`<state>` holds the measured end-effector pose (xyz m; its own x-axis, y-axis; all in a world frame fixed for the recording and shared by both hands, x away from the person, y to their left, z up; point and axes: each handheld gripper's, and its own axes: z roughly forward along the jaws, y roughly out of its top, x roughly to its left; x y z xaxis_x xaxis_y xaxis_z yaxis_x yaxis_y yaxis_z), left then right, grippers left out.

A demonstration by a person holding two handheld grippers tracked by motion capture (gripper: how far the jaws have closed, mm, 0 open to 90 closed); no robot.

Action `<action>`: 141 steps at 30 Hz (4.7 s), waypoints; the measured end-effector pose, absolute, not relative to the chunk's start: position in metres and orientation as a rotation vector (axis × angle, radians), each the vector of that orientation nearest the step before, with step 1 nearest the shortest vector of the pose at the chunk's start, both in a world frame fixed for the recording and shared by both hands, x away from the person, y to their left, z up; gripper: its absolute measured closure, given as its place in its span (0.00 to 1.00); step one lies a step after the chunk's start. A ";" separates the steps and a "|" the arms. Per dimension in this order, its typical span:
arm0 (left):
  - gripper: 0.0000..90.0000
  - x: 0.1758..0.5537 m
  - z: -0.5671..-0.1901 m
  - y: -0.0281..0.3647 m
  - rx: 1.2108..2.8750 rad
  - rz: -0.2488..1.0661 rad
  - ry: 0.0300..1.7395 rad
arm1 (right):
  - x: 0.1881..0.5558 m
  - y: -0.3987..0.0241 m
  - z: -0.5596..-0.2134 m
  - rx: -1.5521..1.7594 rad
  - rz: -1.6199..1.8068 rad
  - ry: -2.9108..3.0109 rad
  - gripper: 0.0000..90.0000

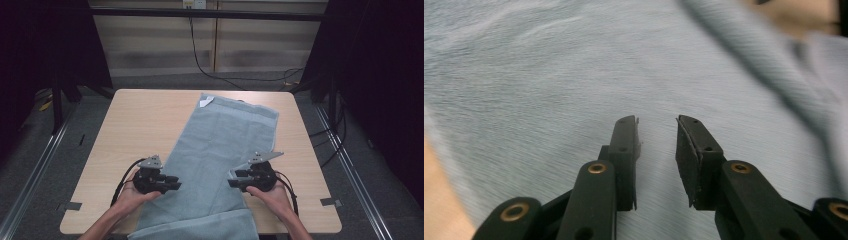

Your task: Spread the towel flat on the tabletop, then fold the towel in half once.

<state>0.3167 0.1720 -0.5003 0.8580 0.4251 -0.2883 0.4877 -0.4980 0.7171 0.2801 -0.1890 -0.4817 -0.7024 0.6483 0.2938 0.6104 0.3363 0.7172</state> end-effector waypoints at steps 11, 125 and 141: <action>0.78 0.299 -0.504 0.190 2.174 -0.001 0.659 | 0.240 -0.209 -0.473 1.193 1.433 2.442 0.99; 0.54 0.284 -0.489 0.220 2.119 0.088 0.759 | 0.406 -0.231 -0.510 1.367 1.131 2.251 0.37; 0.44 0.403 -0.470 0.205 1.993 0.170 0.927 | 0.392 -0.223 -0.510 1.297 1.102 2.285 0.92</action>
<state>0.4025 0.2045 -0.4697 0.7091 0.6673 -0.2278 0.5431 -0.3108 0.7800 0.3923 -0.2231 -0.5104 -0.5522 0.8259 0.1138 0.6031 0.3015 0.7385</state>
